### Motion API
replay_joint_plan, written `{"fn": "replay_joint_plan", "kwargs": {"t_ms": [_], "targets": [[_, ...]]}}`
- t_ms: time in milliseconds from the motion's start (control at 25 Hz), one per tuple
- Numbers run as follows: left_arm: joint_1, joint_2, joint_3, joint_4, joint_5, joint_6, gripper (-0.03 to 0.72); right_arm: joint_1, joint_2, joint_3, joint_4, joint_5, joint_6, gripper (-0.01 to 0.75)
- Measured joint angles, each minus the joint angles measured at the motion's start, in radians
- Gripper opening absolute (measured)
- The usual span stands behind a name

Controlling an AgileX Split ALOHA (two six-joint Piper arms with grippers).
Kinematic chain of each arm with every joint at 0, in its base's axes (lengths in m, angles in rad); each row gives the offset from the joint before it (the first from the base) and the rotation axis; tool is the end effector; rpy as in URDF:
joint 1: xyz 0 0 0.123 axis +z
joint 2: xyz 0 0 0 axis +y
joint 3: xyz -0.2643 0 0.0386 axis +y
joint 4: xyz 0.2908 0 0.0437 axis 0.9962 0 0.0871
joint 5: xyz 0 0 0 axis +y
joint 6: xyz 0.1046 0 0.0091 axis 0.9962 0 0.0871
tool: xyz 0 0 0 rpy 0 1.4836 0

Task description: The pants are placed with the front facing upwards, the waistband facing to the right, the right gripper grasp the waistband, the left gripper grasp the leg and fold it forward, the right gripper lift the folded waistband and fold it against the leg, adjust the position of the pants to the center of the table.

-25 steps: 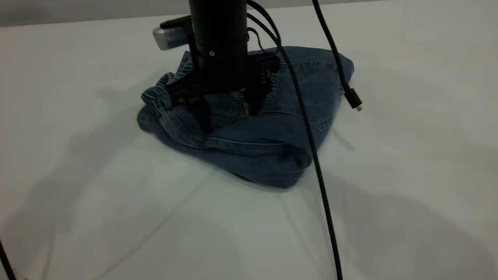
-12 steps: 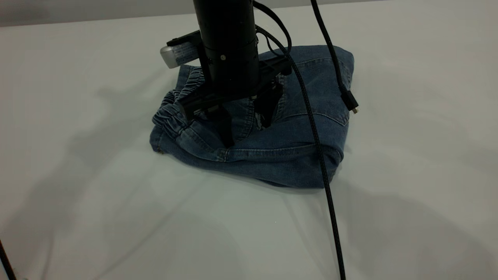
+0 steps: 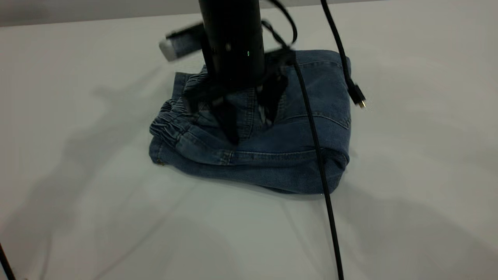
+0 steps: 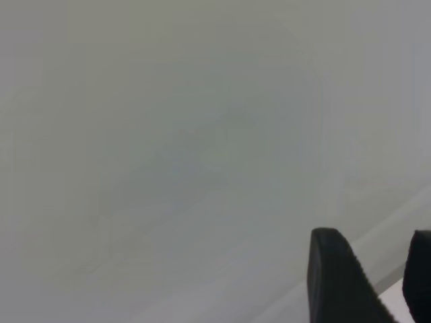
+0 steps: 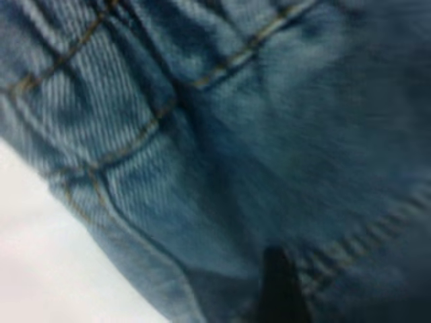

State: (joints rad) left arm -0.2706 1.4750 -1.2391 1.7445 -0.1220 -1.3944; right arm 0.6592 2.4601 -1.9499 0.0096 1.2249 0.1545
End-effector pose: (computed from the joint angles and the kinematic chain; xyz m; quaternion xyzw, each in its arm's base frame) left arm 0.3906 -0.1214 0.3467 0.2704 0.7147 -0.0199 0.6447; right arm 0.3919 0.3049 0.0510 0.2477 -0.9680 0.0112 0.0372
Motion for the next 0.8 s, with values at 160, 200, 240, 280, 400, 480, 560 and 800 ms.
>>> {"fn": "replay_joint_plan", "kwargs": {"t_ms": [160, 200, 240, 280, 400, 480, 560, 800], "targets": [[0.0, 0.0, 0.0, 0.0, 0.024, 0.0, 0.265, 0.0, -0.054, 0.0, -0.01, 0.001, 0.0, 0.419], [0.0, 0.0, 0.0, 0.0, 0.036, 0.0, 0.265, 0.0, -0.071, 0.0, -0.01, 0.0, 0.0, 0.419], [0.0, 0.0, 0.0, 0.0, 0.046, 0.0, 0.265, 0.0, -0.091, 0.0, -0.01, 0.0, -0.001, 0.419], [0.0, -0.002, 0.0, -0.001, 0.061, 0.0, 0.265, 0.0, -0.108, 0.0, -0.01, 0.0, -0.002, 0.419], [0.0, -0.02, 0.0, -0.001, 0.08, 0.0, 0.265, 0.0, -0.187, 0.0, -0.021, 0.0, -0.003, 0.419], [0.0, -0.033, 0.0, -0.001, 0.059, 0.0, 0.265, 0.0, -0.256, 0.0, -0.03, 0.0, -0.01, 0.419], [0.0, -0.044, 0.0, -0.001, 0.05, 0.0, 0.265, 0.0, -0.328, 0.0, -0.051, 0.001, -0.01, 0.419], [-0.001, -0.086, 0.004, -0.001, 0.03, -0.001, 0.265, 0.0, -0.599, 0.0, -0.104, 0.002, -0.009, 0.419]]}}
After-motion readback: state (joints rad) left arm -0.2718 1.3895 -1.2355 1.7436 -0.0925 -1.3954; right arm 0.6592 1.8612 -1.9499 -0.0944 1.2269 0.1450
